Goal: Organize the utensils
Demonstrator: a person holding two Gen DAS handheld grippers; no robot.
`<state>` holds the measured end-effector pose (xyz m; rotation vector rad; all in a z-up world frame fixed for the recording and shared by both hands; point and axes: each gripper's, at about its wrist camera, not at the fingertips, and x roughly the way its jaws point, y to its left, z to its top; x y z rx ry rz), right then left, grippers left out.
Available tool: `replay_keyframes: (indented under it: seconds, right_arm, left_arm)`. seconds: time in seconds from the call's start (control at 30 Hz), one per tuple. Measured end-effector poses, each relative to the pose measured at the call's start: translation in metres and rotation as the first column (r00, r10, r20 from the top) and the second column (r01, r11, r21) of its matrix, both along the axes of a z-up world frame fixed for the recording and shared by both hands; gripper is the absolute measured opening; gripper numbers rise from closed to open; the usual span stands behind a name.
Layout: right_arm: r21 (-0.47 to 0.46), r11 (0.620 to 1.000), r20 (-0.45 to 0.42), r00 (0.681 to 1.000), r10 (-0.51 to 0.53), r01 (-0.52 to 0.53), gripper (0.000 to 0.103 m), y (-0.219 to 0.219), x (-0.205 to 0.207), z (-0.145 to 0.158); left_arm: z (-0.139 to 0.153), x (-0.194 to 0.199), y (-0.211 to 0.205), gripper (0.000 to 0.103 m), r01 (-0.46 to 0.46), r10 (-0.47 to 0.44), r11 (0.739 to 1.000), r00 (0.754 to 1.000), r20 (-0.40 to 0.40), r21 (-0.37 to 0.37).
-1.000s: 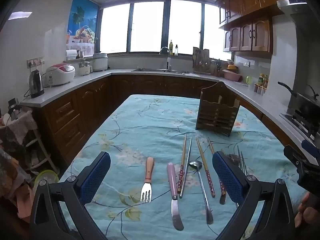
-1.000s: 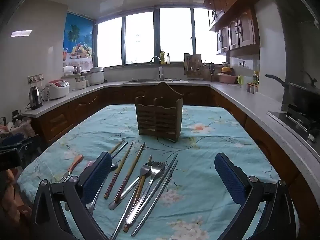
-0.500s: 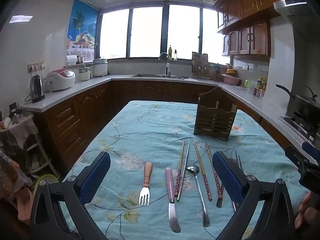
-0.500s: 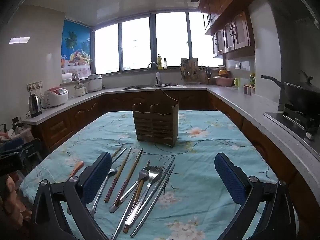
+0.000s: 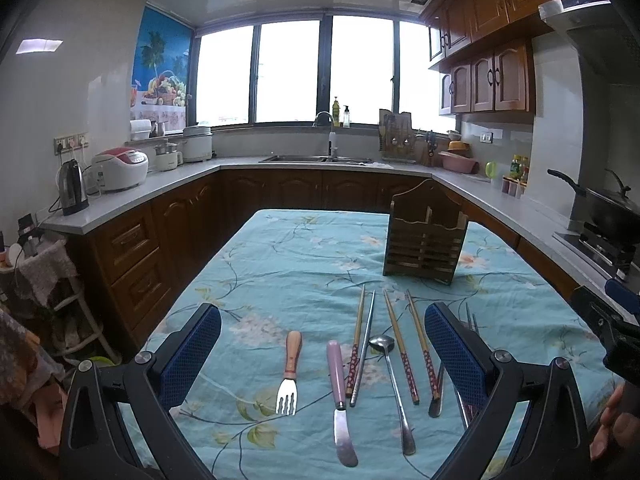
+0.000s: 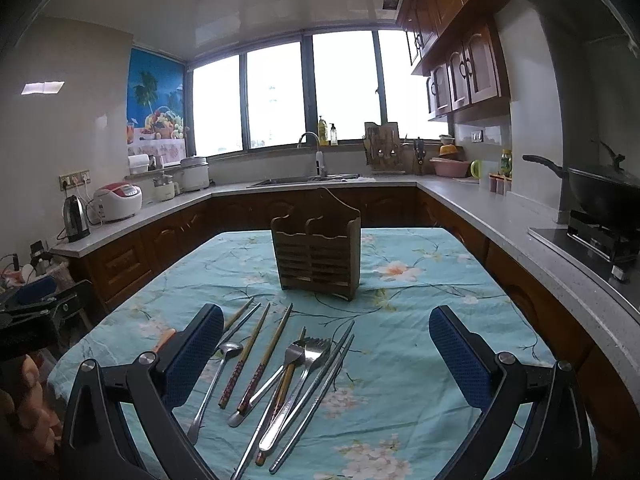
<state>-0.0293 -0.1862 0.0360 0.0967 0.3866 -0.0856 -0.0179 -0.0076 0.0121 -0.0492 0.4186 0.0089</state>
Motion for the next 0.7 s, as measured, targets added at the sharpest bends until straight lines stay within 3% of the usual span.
replay_keyframes:
  seconds: [0.7]
  right_arm:
    - [-0.003,1.0,-0.018,1.0,0.001,-0.001,0.103,0.0021,0.0011,0.0022]
  left_arm:
    - [-0.0039,0.0036,-0.0006,0.102,0.001,-0.001,1.0,1.0,0.003,0.002]
